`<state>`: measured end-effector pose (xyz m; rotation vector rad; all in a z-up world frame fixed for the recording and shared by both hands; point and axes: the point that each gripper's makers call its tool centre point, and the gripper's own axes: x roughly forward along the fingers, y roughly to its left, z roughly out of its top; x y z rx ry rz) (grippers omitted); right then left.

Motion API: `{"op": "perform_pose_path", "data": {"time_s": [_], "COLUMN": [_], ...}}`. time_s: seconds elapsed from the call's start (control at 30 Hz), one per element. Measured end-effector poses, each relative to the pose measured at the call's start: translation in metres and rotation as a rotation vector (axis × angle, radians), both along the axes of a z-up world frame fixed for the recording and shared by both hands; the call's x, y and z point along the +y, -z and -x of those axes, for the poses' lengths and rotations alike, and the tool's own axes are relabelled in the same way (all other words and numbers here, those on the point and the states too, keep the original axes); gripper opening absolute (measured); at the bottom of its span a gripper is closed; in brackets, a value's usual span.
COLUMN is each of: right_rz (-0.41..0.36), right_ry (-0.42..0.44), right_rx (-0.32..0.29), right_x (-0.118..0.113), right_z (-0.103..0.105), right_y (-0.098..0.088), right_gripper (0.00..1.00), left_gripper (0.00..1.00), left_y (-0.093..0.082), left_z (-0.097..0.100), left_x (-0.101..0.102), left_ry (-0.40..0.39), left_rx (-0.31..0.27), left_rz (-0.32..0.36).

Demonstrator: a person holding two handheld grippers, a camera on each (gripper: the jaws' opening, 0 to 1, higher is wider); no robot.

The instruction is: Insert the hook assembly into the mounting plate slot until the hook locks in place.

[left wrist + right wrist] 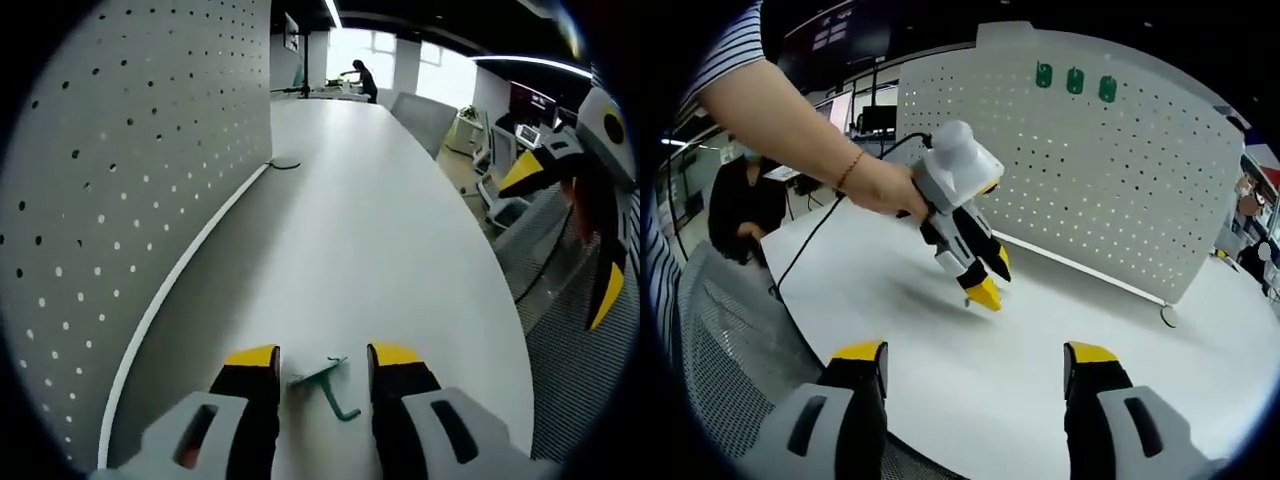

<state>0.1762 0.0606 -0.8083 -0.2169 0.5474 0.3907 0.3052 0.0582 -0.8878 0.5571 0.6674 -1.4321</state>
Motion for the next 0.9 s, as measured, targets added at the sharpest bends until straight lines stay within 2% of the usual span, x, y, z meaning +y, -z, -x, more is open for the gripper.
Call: {"op": "perform_pose_path", "data": {"time_s": [0.33, 0.5, 0.9], "right_rz": [0.005, 0.008, 0.019], "right_ry": [0.003, 0.005, 0.006], "right_rx": [-0.005, -0.003, -0.003], "right_x": [-0.001, -0.002, -0.004], "right_z": [0.001, 0.000, -0.001], "right_y": [-0.001, 0.000, 0.001], "right_gripper": [0.65, 0.63, 0.61], "left_gripper": [0.17, 0.07, 0.03], "left_y": [0.010, 0.014, 0.016], "left_z": [0.005, 0.003, 0.002], "left_x": [0.002, 0.009, 0.022], "left_ry": [0.089, 0.076, 0.023], "left_rx": [-0.028, -0.031, 0.002], "left_rz": [-0.093, -0.141, -0.172]}}
